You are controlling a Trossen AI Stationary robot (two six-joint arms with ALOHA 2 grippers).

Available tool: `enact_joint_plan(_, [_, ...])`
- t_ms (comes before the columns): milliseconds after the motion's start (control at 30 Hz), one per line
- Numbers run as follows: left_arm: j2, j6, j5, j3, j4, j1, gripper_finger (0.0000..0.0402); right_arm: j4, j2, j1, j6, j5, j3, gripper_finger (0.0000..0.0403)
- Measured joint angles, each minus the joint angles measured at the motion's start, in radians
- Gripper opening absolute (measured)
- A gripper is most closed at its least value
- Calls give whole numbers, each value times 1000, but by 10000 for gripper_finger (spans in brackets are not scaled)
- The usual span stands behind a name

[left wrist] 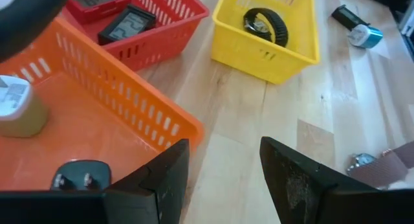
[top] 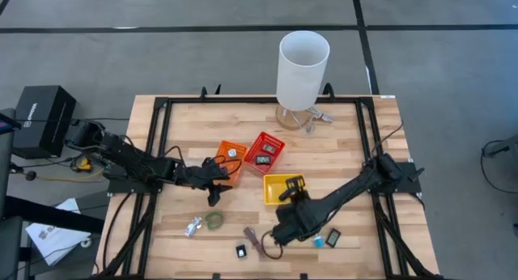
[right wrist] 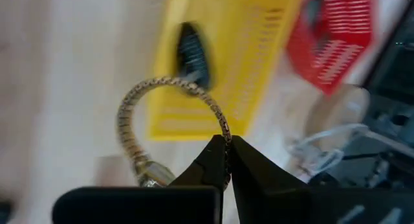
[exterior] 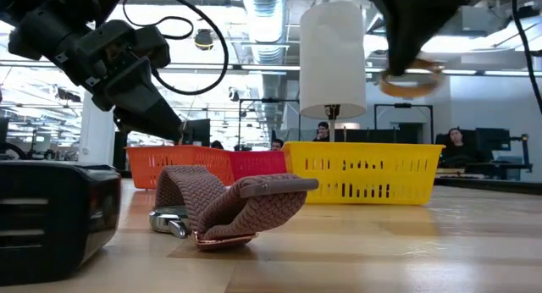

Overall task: Pick & Place Office items
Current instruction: Put the gold wrist watch into the yellow bin

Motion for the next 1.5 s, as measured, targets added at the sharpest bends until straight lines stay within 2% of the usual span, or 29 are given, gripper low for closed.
enact_joint_plan(67, [0, -2, 0, 0, 8, -11, 186, 15, -45, -18, 1, 39, -38, 7])
enact_joint_plan(233, [0, -2, 0, 0, 33, -33, 186, 253, -189, -78, -7, 101, -232, 3])
enact_joint_plan(433, [0, -3, 0, 0, 86, -45, 186, 676, -301, -173, -64, 96, -522, 5])
enact_joint_plan(600, [0, -3, 0, 0, 106, -46, 186, 892, -293, -233, -109, 31, -603, 5])
enact_joint_plan(900, [0, -3, 0, 0, 142, -45, 186, 911, -194, -304, -128, -13, -597, 12])
enact_joint_plan(1067, [0, -7, -1, 0, 161, -45, 186, 907, -187, -297, -174, -63, -558, 52])
enact_joint_plan(1233, [0, -7, -1, 0, 172, -45, 186, 865, -189, -288, -212, -65, -518, 88])
enact_joint_plan(1400, [0, -6, -1, 0, 176, -45, 186, 777, -190, -282, -209, -69, -463, 106])
enact_joint_plan(1500, [0, -6, -1, 0, 177, -45, 186, 704, -190, -272, -179, -146, -419, 108])
